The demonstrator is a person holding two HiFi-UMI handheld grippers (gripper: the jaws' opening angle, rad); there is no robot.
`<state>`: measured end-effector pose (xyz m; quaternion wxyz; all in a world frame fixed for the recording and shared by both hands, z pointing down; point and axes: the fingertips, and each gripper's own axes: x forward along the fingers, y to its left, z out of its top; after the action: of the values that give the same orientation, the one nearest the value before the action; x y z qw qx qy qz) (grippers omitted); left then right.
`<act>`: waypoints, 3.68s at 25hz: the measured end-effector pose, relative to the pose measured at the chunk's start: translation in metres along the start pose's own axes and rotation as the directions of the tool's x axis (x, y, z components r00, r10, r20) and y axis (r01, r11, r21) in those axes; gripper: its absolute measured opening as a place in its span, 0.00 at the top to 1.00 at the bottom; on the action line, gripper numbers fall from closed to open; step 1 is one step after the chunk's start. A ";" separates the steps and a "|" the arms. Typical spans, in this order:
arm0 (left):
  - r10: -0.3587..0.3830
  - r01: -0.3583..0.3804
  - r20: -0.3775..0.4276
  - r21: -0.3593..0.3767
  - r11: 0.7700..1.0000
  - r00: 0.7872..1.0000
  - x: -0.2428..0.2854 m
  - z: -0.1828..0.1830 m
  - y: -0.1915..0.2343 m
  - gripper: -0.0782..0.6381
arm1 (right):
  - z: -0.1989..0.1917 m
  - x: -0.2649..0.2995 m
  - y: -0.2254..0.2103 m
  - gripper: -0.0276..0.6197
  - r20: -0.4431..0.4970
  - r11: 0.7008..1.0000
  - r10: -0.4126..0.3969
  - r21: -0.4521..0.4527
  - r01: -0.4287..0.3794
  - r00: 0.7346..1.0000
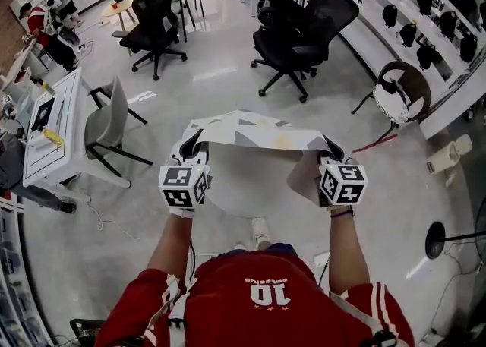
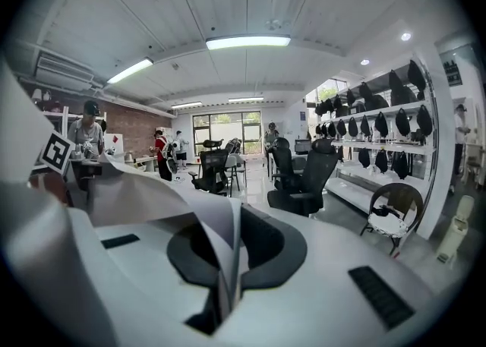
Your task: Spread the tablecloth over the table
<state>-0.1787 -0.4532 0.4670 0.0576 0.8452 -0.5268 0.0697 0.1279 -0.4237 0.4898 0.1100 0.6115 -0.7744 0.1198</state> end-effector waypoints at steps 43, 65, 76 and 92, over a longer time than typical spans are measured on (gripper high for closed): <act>0.119 -0.106 -0.391 0.056 0.993 0.913 -0.119 -0.198 -0.018 0.67 | -0.182 -0.091 0.051 0.81 -0.389 0.980 0.149 -0.067 -0.189 0.909; 0.146 -0.144 -0.444 0.037 0.989 0.884 -0.210 -0.239 -0.036 0.68 | -0.201 -0.162 0.017 0.75 -0.359 0.985 0.159 -0.004 -0.172 0.920; 0.152 -0.153 -0.377 0.026 0.988 0.914 -0.203 -0.204 -0.059 0.69 | -0.181 -0.168 0.017 0.75 -0.304 0.980 0.196 0.027 -0.197 0.932; 0.056 -0.065 -0.117 -0.077 0.995 0.992 -0.172 -0.074 -0.102 0.69 | -0.097 -0.175 0.015 0.75 -0.137 0.974 0.226 0.060 -0.220 0.964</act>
<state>-0.1661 -0.2443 0.5068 0.1199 0.8205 -0.5503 0.0984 0.1551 -0.2281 0.5259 0.1376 0.5126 -0.8254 0.1924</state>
